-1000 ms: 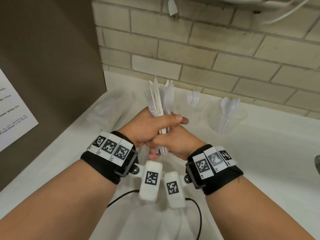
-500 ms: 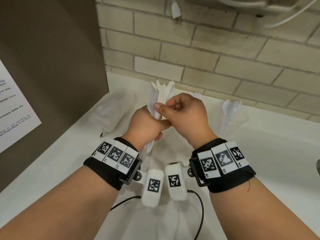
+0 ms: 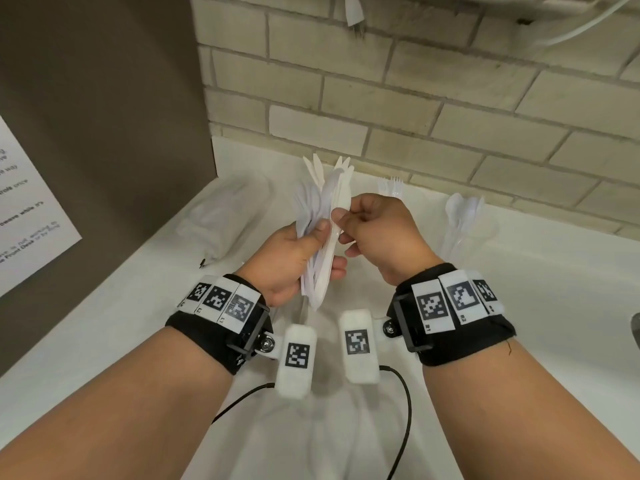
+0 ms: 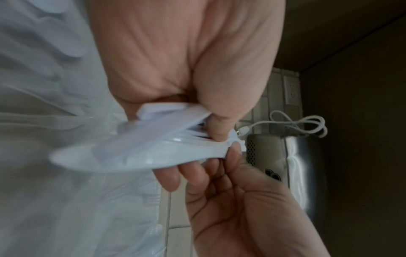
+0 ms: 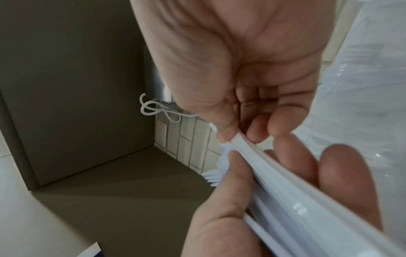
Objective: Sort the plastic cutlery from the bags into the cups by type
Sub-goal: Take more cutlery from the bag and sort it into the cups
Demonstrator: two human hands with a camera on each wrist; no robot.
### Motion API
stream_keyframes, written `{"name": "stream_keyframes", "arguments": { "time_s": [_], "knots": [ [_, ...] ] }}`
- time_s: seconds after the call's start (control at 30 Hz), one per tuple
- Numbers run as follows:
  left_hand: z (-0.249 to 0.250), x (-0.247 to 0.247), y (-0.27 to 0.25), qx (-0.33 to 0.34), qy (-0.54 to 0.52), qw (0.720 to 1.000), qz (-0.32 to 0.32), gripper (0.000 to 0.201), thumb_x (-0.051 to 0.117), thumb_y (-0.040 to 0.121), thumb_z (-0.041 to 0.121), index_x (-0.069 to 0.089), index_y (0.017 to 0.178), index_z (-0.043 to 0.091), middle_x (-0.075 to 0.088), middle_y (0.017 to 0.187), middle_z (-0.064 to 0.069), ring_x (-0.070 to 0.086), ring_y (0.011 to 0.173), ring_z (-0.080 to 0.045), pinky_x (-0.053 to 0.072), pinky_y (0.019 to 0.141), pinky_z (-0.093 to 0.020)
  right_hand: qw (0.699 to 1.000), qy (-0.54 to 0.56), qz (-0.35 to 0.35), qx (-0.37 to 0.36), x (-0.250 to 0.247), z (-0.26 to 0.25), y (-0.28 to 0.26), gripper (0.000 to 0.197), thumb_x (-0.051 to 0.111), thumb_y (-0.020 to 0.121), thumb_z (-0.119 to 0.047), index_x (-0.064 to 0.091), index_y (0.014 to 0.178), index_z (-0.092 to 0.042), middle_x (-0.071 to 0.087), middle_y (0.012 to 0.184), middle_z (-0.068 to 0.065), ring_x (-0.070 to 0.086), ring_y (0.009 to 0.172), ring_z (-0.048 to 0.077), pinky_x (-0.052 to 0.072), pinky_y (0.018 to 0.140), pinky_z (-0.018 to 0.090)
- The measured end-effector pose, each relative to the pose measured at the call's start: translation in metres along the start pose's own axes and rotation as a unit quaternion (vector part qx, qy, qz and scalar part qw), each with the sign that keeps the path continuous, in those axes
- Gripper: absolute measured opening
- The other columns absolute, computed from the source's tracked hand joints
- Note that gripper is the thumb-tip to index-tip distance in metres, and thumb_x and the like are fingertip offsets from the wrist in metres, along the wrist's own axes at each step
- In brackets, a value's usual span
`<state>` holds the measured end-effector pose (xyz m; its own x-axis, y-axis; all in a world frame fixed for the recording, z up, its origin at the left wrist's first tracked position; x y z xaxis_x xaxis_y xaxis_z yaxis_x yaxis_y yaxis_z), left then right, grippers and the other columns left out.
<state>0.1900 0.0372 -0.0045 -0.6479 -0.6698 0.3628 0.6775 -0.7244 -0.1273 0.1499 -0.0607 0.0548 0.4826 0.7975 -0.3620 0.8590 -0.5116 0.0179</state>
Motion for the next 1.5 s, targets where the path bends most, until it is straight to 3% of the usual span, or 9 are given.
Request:
{"name": "stream_keyframes", "arguments": {
  "time_s": [0.27, 0.4, 0.53, 0.67, 0.9, 1.1, 1.23, 1.4, 1.5],
  "knots": [
    [0.01, -0.004, 0.003, 0.034, 0.031, 0.998, 0.044, 0.022, 0.047, 0.099, 0.018, 0.065, 0.1, 0.005, 0.071, 0.076, -0.011, 0.069, 0.069, -0.024, 0.059, 0.073, -0.039, 1.0, -0.002, -0.008, 0.004, 0.011, 0.011, 0.004, 0.016, 0.054, 0.096, -0.018, 0.06, 0.108, -0.011, 0.067, 0.091, 0.006, 0.063, 0.074, 0.017, 0.049, 0.061, 0.029],
    [0.009, -0.021, 0.002, 0.025, 0.024, 0.995, 0.093, 0.02, 0.047, 0.099, 0.019, 0.062, 0.099, 0.005, 0.069, 0.084, -0.015, 0.071, 0.071, -0.027, 0.059, 0.074, -0.041, 1.0, -0.01, -0.014, 0.005, 0.007, 0.01, 0.008, 0.016, 0.051, 0.098, -0.022, 0.059, 0.099, -0.008, 0.063, 0.079, 0.003, 0.054, 0.062, 0.015, 0.043, 0.059, 0.028],
    [0.009, -0.048, -0.003, 0.017, -0.016, 0.988, 0.152, 0.011, 0.048, 0.099, 0.02, 0.053, 0.095, 0.01, 0.055, 0.073, -0.007, 0.062, 0.059, -0.022, 0.059, 0.064, -0.039, 0.998, 0.023, 0.064, -0.01, -0.028, 0.002, 0.027, 0.012, 0.05, 0.098, -0.016, 0.058, 0.102, -0.008, 0.067, 0.09, 0.009, 0.054, 0.06, 0.014, 0.047, 0.058, 0.031],
    [0.011, -0.072, -0.004, 0.008, 0.005, 0.984, 0.178, 0.011, 0.054, 0.096, 0.023, 0.054, 0.091, 0.014, 0.049, 0.065, -0.002, 0.047, 0.047, -0.014, 0.05, 0.047, -0.029, 0.979, 0.026, 0.173, -0.104, -0.064, -0.031, 0.053, 0.007, 0.053, 0.096, -0.013, 0.058, 0.1, -0.012, 0.063, 0.078, 0.002, 0.057, 0.057, 0.014, 0.056, 0.066, 0.036],
    [0.014, -0.076, 0.008, 0.0, 0.019, 0.993, 0.119, 0.016, 0.053, 0.096, 0.025, 0.061, 0.101, 0.013, 0.044, 0.062, 0.003, 0.039, 0.047, -0.01, 0.037, 0.046, -0.026, 0.971, 0.013, 0.191, -0.143, -0.041, -0.038, 0.116, 0.007, 0.054, 0.096, -0.013, 0.059, 0.099, -0.015, 0.06, 0.075, -0.004, 0.061, 0.061, 0.01, 0.058, 0.079, 0.043],
    [0.011, -0.081, 0.02, -0.015, 0.004, 0.995, 0.098, 0.024, 0.051, 0.097, 0.024, 0.064, 0.106, 0.006, 0.045, 0.064, 0.001, 0.044, 0.052, -0.012, 0.044, 0.051, -0.027, 0.982, -0.121, 0.132, -0.061, -0.004, 0.011, 0.172, 0.024, 0.054, 0.092, -0.025, 0.061, 0.102, -0.005, 0.068, 0.091, 0.017, 0.066, 0.085, 0.036, 0.054, 0.079, 0.051],
    [0.006, -0.081, 0.025, -0.022, -0.01, 0.995, 0.098, 0.023, 0.05, 0.097, 0.019, 0.064, 0.106, 0.003, 0.046, 0.064, -0.001, 0.05, 0.054, -0.014, 0.05, 0.054, -0.027, 0.978, -0.201, 0.06, 0.013, 0.013, 0.037, 0.189, 0.019, 0.06, 0.088, -0.028, 0.064, 0.08, -0.012, 0.072, 0.092, 0.016, 0.068, 0.09, 0.034, 0.056, 0.083, 0.047],
    [0.002, -0.076, 0.029, -0.022, -0.012, 0.996, 0.089, 0.021, 0.051, 0.097, 0.019, 0.065, 0.1, 0.004, 0.051, 0.064, -0.002, 0.056, 0.056, -0.016, 0.055, 0.058, -0.029, 0.969, -0.236, 0.057, 0.048, 0.008, 0.04, 0.187, 0.045, 0.063, 0.087, -0.024, 0.058, 0.125, -0.002, 0.062, 0.126, 0.013, 0.062, 0.114, 0.03, 0.05, 0.098, 0.042],
    [0.001, -0.07, 0.028, -0.02, -0.003, 0.997, 0.074, 0.021, 0.049, 0.097, 0.017, 0.067, 0.099, 0.005, 0.058, 0.067, -0.003, 0.062, 0.061, -0.018, 0.055, 0.068, -0.034, 0.983, -0.145, 0.111, -0.001, -0.008, 0.014, 0.161, 0.031, 0.062, 0.087, -0.017, 0.063, 0.117, -0.01, 0.067, 0.115, 0.006, 0.066, 0.1, 0.026, 0.053, 0.093, 0.04]
  ]
}}
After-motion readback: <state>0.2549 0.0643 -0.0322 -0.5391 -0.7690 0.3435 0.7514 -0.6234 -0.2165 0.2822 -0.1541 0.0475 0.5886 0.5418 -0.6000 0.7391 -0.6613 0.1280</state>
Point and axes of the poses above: each hand's wrist, its own y-axis towards the middle knuckle, its own x-axis out of the palm, z = x × y, the point moved 10 cm from there along y, towards the middle knuckle
